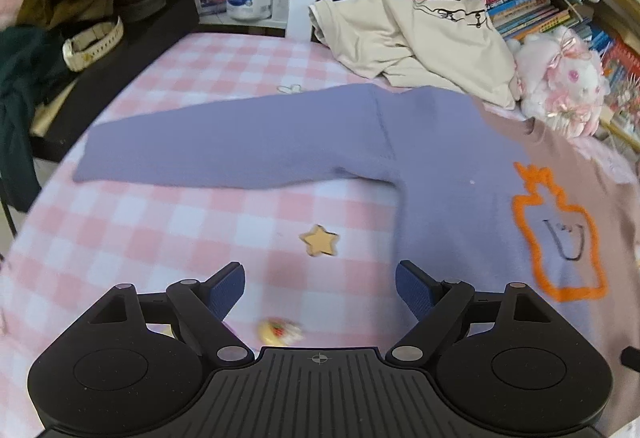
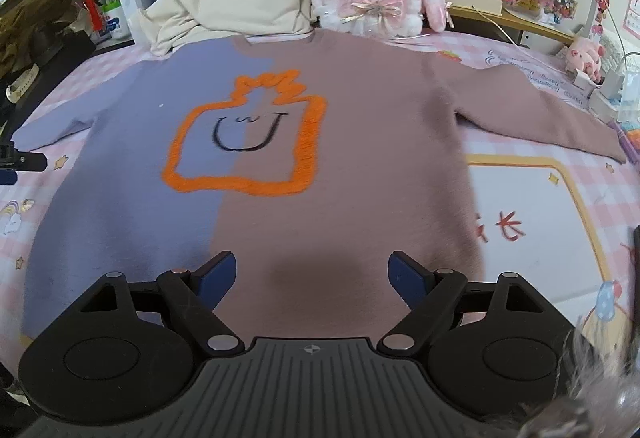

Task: Fold clothes
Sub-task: 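Move the left tool to the lavender sleeve cuff and close on it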

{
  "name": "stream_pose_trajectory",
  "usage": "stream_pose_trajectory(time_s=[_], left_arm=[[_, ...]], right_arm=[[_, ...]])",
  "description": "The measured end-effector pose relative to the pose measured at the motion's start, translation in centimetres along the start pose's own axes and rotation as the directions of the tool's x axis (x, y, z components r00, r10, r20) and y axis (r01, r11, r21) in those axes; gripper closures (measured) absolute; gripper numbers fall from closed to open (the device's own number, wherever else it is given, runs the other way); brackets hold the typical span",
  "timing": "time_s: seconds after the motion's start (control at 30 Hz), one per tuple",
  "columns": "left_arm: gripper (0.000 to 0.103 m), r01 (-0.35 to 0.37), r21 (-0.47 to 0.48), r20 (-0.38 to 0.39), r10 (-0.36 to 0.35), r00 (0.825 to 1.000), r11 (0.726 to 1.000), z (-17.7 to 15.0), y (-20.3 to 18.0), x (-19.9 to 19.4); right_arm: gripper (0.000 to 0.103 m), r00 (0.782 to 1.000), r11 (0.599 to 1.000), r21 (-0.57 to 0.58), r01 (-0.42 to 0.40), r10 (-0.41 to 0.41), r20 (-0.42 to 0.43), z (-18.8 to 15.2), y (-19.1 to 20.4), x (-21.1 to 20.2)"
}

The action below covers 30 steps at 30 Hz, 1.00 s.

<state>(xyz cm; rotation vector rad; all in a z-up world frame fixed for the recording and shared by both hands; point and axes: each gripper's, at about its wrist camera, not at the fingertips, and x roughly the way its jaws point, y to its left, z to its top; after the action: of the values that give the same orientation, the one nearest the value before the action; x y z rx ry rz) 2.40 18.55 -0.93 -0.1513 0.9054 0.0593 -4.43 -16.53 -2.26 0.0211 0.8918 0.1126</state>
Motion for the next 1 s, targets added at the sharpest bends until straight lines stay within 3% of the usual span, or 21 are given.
stream_pose_trajectory(time_s=[0.3,0.47,0.63,0.77,0.9,0.93,1.0], left_arm=[[0.018,-0.03,-0.098,0.007,0.031,0.999,0.995,0.4,4.4,0.8],[0.018,0.008,-0.241,0.022,-0.003,1.0,0.971,0.4,7.3,1.3],[0.019,0.037,-0.372,0.065,-0.014,0.998,0.928,-0.1,9.9,1.5],[0.019,0.029,-0.46,0.097,0.017,0.995,0.887,0.0,11.9,1.5],[0.022,0.035,-0.578,0.145,0.06,0.988,0.815,0.1,15.0,1.6],[0.026,0.031,-0.599,0.152,0.075,0.986,0.8,0.3,15.7,1.7],[0.047,0.025,-0.638,0.163,0.103,0.981,0.77,0.5,17.2,1.9]], right_arm=[[0.018,1.0,0.999,-0.042,0.024,-0.024,0.001,1.0,2.5,0.3],[0.017,0.999,0.995,-0.096,0.027,-0.029,-0.027,1.1,3.6,0.7],[0.016,0.997,0.991,-0.134,0.029,-0.038,-0.066,0.8,4.2,1.2],[0.014,0.997,0.989,-0.146,0.03,-0.041,-0.071,0.7,4.5,1.4],[0.014,0.996,0.99,-0.138,0.03,-0.041,-0.074,0.6,4.4,1.4],[0.014,0.996,0.99,-0.136,0.031,-0.042,-0.074,0.6,4.4,1.4],[0.014,0.996,0.991,-0.133,0.033,-0.044,-0.077,0.6,4.4,1.3]])
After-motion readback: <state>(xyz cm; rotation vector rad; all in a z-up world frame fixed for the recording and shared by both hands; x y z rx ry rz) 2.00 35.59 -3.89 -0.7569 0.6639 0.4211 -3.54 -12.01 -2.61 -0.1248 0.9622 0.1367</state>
